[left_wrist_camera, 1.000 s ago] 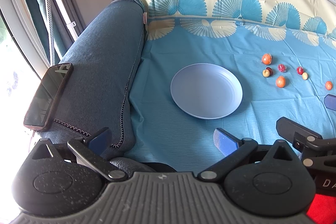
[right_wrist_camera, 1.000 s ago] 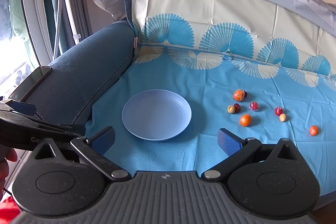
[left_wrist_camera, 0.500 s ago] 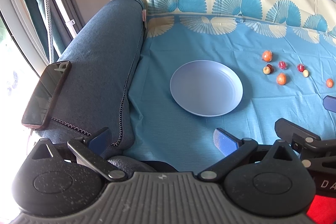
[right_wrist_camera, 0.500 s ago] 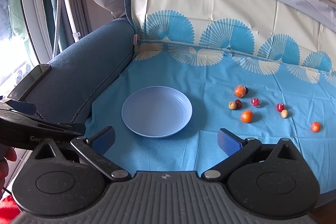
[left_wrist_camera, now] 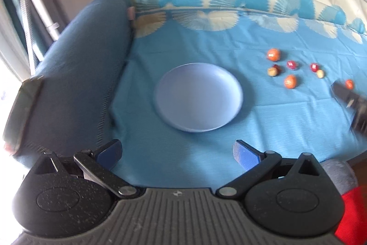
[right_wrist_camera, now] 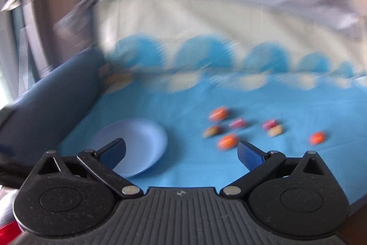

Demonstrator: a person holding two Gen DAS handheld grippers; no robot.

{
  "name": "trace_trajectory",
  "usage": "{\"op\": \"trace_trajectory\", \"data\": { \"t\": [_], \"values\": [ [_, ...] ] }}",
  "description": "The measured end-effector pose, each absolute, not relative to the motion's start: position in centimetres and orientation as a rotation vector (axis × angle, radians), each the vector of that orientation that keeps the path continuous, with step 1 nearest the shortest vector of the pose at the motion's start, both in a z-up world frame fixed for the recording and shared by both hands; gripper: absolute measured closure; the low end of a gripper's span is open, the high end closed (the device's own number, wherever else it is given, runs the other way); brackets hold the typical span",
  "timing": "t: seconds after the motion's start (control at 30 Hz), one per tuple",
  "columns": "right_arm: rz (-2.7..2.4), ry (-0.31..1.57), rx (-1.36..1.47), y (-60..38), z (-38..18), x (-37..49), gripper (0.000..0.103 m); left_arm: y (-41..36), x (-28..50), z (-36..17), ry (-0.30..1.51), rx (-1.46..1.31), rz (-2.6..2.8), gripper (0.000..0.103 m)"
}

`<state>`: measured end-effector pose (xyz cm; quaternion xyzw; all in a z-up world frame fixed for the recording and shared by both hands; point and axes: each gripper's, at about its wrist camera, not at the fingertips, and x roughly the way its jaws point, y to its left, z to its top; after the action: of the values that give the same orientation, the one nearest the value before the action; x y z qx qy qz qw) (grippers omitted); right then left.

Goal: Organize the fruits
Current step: 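Reach both grippers toward the mandarins and close on one each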

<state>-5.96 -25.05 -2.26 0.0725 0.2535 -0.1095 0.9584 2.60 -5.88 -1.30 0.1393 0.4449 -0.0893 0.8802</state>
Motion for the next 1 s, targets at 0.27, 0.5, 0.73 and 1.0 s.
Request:
{"op": "trace_trajectory", "data": {
  "t": [0.27,0.5,0.73,1.0],
  "values": [
    [-0.645,0.387,0.229,-42.8,-2.5,-7.9,0.001,-18.6,6.0,-4.5,0.869,0.338,-0.337,0.000],
    [-1.068,0.391,0.611,-66.8,-9.0,-9.9,0.001,-28.2,11.0,-10.6,0.903,0.328,-0.348,0.000],
    [-1.150,0.500,0.648,-79.6,-18.8,-8.1,0.001,-33.2,15.3,-16.9,0.989,0.304,-0.343,0.000],
    [-1.242,0.604,0.643,-88.2,-26.4,-2.3,0.001,-36.3,18.9,-19.8,1.054,0.282,-0.317,0.000]
  ]
}}
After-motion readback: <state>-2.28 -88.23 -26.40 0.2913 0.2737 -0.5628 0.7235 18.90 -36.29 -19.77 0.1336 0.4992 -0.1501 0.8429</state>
